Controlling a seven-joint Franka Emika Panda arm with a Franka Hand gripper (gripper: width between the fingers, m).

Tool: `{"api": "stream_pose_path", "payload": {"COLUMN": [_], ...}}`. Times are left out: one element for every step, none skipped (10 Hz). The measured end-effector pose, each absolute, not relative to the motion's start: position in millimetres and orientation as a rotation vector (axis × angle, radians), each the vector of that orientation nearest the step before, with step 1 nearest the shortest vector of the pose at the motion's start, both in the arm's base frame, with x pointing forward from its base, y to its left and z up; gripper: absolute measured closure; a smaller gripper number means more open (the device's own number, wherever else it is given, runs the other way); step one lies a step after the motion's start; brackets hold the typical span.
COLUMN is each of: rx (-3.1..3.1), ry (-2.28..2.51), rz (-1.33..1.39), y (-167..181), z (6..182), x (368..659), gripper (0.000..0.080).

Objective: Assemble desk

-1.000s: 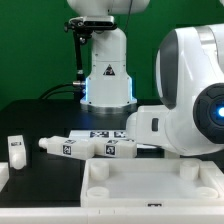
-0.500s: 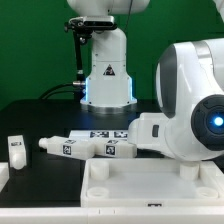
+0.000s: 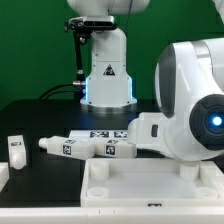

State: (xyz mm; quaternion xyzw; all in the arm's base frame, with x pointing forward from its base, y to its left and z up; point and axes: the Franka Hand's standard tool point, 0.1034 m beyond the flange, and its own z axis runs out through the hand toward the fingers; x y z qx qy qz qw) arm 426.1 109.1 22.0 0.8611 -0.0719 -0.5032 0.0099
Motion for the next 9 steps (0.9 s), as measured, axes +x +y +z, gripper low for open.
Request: {"api": "stream_pose_path", "payload": {"rx": [2.692, 2.727, 2.771, 2.775, 2.828, 2.876, 2.925, 3.001, 3.138], "ry": [-0.232, -0.232, -0.210, -0.183, -0.182, -0.186, -0.182, -0.145, -0.116], "rz": [-1.579, -1.538, -1.446, -1.389, -1.291, -1.199, -1.115, -1.052, -0.824], "y": [103.0, 98.0, 94.8, 92.2, 95.3, 96.8, 97.7, 93.7, 85.4], "z": [48.3, 74.6, 92.6, 99.9, 96.8, 97.5, 102.4, 116.0, 135.4], "x": [437.8, 456.6, 469.6, 470.7, 476.3, 480.4, 485.1, 503.8, 544.5], "gripper": [0.0512, 0.0512, 0.0512, 0.0512, 0.0512, 0.0512, 0.0512, 0.0512, 0.0512]}}
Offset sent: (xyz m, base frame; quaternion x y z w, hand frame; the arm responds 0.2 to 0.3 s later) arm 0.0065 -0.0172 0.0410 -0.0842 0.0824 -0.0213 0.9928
